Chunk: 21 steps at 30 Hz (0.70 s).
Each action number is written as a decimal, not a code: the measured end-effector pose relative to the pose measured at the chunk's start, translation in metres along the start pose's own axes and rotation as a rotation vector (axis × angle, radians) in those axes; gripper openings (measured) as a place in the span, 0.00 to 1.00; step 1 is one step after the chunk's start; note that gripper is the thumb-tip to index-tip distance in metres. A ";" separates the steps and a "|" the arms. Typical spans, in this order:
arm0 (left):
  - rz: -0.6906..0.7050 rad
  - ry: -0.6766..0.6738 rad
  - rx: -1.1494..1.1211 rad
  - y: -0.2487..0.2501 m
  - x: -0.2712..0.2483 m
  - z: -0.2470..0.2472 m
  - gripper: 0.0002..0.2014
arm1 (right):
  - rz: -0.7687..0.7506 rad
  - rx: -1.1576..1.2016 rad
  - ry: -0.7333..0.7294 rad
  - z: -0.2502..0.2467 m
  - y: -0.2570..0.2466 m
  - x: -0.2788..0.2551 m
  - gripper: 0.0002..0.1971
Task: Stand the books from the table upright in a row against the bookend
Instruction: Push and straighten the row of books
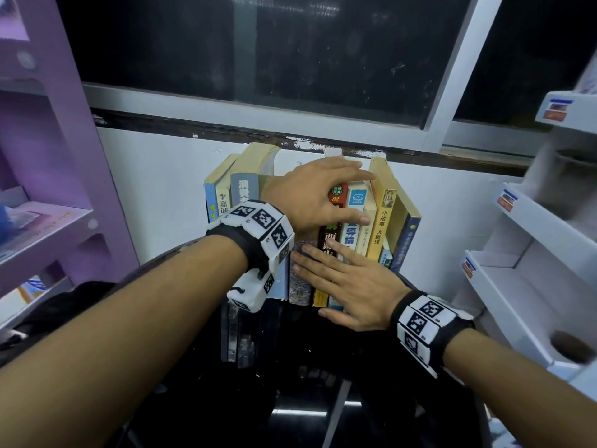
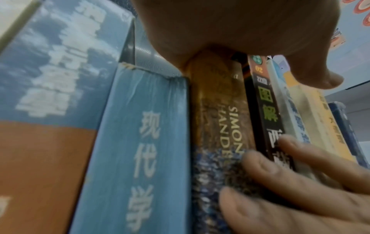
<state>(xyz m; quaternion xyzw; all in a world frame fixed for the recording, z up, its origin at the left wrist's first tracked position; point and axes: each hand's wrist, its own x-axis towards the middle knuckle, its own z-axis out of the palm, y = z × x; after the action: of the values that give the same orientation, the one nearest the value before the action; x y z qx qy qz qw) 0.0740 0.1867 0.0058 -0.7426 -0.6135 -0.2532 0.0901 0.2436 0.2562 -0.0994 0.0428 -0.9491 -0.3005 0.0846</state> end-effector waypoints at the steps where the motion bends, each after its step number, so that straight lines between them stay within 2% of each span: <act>1: 0.003 0.014 0.008 -0.001 0.000 0.001 0.36 | 0.000 -0.001 -0.003 0.001 0.000 0.000 0.38; 12: 0.027 0.028 -0.003 -0.006 0.003 0.006 0.31 | 0.001 -0.024 -0.002 0.009 0.004 0.003 0.39; 21: 0.034 -0.003 -0.008 -0.006 0.001 0.001 0.35 | 0.009 -0.026 -0.009 0.008 0.005 0.005 0.38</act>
<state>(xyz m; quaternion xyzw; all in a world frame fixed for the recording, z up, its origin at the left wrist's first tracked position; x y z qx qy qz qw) 0.0682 0.1895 0.0045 -0.7538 -0.5997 -0.2530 0.0903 0.2367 0.2641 -0.1026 0.0362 -0.9456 -0.3127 0.0823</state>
